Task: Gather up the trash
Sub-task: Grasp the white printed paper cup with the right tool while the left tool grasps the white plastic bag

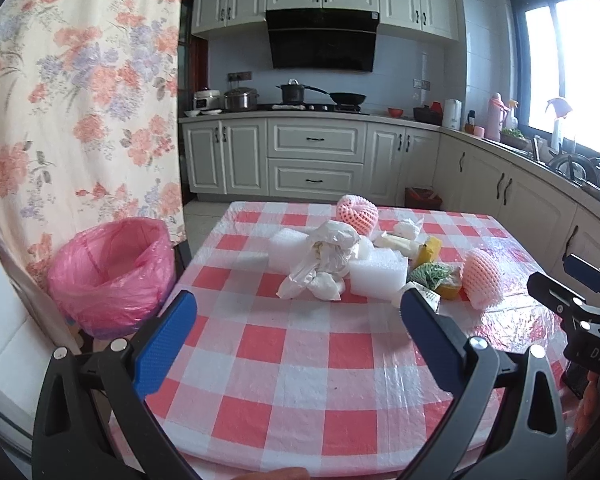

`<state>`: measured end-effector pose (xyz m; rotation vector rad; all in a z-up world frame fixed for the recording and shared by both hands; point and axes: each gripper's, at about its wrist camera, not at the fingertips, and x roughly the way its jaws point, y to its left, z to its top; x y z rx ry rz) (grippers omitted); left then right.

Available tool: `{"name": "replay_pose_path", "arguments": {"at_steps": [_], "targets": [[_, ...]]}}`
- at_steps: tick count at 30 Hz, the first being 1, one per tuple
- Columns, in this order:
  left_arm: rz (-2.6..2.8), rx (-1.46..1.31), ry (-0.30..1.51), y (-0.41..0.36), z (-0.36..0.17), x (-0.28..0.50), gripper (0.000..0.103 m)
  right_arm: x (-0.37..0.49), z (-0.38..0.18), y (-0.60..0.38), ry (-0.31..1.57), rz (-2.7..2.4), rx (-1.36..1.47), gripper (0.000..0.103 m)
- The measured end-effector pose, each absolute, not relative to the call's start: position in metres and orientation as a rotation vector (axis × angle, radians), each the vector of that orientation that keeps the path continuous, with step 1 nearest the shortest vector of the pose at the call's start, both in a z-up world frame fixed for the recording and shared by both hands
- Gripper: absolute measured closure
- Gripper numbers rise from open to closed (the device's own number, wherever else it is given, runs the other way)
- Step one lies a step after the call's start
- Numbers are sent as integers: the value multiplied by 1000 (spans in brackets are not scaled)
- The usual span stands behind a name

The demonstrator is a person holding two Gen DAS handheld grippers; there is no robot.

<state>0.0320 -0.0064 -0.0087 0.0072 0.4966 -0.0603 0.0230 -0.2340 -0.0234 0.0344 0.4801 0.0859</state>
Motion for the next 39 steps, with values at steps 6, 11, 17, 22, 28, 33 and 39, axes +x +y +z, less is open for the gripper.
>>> {"name": "replay_pose_path", "arguments": {"at_steps": [6, 11, 17, 22, 28, 33, 39], "targets": [[-92, 35, 596, -6, -36, 91, 4, 56, -56, -256, 553, 33, 83, 19], [-90, 44, 657, -7, -67, 134, 5, 84, -85, -259, 630, 31, 113, 19], [-85, -13, 725, 0, -101, 172, 5, 122, -113, -236, 721, 80, 95, 19], [-117, 12, 741, -2, -115, 196, 5, 157, -125, -215, 772, 134, 81, 19], [-140, 10, 757, -6, -121, 218, 5, 190, -144, -201, 841, 163, 70, 19], [-158, 31, 759, -16, -123, 238, 5, 196, -154, -203, 876, 198, 91, 35], [-161, 43, 714, -38, -117, 252, 5, 182, -157, -217, 853, 219, 112, 38]]}}
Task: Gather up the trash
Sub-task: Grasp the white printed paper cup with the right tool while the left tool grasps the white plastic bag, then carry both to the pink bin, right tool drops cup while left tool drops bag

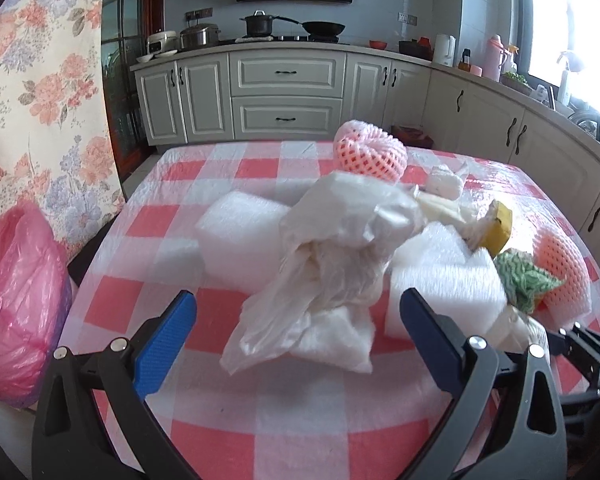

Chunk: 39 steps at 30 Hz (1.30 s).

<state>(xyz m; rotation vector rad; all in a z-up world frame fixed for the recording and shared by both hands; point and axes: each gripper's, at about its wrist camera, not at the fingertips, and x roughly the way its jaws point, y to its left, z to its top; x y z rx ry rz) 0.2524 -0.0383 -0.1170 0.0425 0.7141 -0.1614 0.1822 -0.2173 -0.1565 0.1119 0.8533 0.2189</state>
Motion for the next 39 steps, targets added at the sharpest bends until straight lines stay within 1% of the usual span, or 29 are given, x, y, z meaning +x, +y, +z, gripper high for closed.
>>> {"name": "replay_pose_path", "arguments": {"at_steps": [4, 5, 7, 9, 10, 11, 15, 18, 23, 31, 39], "targets": [[-159, 80, 660, -57, -110, 259, 6, 174, -156, -229, 842, 213, 132, 38], [-155, 88, 650, -59, -110, 261, 8, 172, -155, -232, 840, 210, 138, 38], [-149, 100, 636, -65, -110, 265, 16, 169, -154, -237, 835, 204, 149, 38], [-145, 103, 633, -68, -112, 267, 32, 168, -153, -241, 827, 203, 156, 38], [-148, 106, 633, -70, -114, 268, 38, 167, -152, -242, 821, 202, 156, 38], [-154, 104, 633, -70, -115, 267, 47, 166, -151, -243, 814, 201, 157, 38], [-162, 100, 613, -69, -117, 255, 63, 163, -148, -244, 794, 192, 165, 38], [-161, 109, 591, -66, -118, 238, 68, 161, -144, -243, 774, 181, 166, 38], [-166, 88, 562, -52, -113, 204, 71, 155, -136, -237, 740, 177, 158, 38], [-167, 38, 535, -21, -103, 150, 72, 138, -123, -211, 689, 211, 141, 38], [-107, 12, 512, 24, -89, 116, 72, 129, -102, -167, 643, 273, 87, 38]]}}
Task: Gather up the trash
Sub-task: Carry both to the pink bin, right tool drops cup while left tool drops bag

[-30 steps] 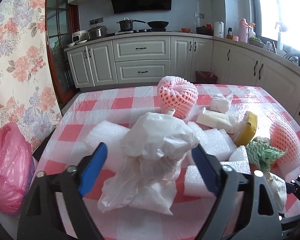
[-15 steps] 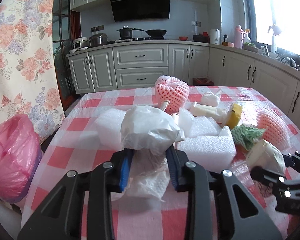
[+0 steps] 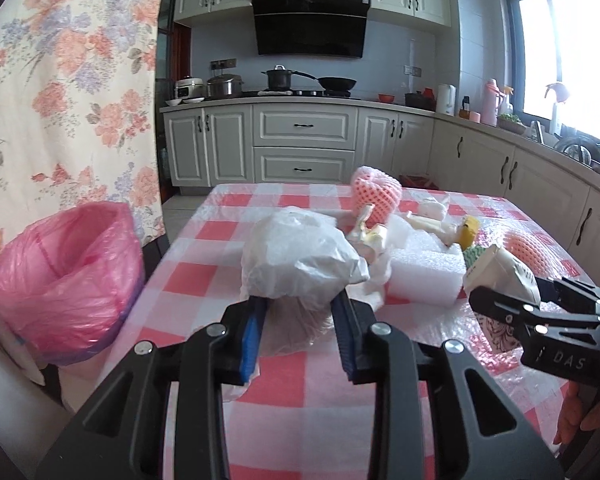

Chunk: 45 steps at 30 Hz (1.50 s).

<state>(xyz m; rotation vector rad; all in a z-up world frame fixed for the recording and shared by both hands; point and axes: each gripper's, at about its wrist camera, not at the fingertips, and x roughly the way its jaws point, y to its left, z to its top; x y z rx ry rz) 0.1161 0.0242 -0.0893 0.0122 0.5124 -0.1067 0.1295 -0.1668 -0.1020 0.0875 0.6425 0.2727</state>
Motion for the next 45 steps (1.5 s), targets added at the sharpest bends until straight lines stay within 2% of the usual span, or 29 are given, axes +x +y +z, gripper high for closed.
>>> {"name": "replay_pose_path", "arguments": {"at_steps": [16, 23, 35, 38, 39, 40, 42, 45], "targets": [[168, -46, 490, 153, -56, 99, 72, 178, -58, -17, 548, 553, -44, 38], [259, -58, 487, 224, -36, 118, 72, 220, -39, 63, 520, 681, -64, 38], [309, -111, 528, 312, -54, 168, 70, 271, -37, 163, 528, 794, -103, 37], [300, -128, 529, 322, -59, 176, 63, 284, -41, 176, 551, 823, -85, 35], [297, -137, 529, 326, -61, 178, 57, 287, -42, 177, 552, 822, -76, 27], [297, -146, 527, 329, -62, 179, 55, 288, -43, 177, 547, 819, -66, 24], [313, -156, 522, 332, -63, 179, 45, 291, -43, 174, 546, 812, -52, 24], [332, -167, 511, 336, -63, 174, 39, 291, -43, 164, 542, 798, -37, 24]]}}
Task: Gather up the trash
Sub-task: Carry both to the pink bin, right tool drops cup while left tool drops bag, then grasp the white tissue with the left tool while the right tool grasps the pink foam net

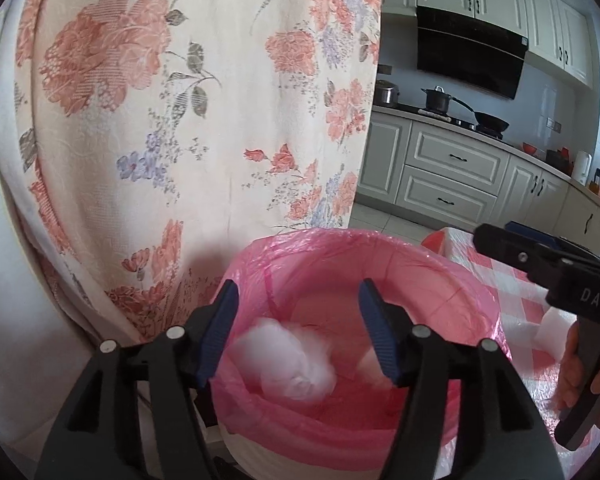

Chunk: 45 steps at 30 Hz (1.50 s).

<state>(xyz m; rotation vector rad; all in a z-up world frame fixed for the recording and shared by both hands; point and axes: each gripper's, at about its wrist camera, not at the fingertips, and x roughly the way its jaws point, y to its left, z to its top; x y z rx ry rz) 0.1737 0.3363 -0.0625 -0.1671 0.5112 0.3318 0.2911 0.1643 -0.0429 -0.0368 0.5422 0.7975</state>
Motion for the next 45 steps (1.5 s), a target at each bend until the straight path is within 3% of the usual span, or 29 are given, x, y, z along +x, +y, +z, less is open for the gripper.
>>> {"name": "replay_pose_path", "arguments": {"at_steps": [15, 37, 45], "targets": [[292, -189, 501, 270, -62, 135, 8, 241, -52, 72, 544, 655, -17, 22], [-119, -11, 639, 19, -119, 185, 8, 172, -104, -187, 592, 200, 89, 21], [-163, 43, 676, -33, -139, 205, 9, 153, -115, -268, 594, 30, 141, 21]]}}
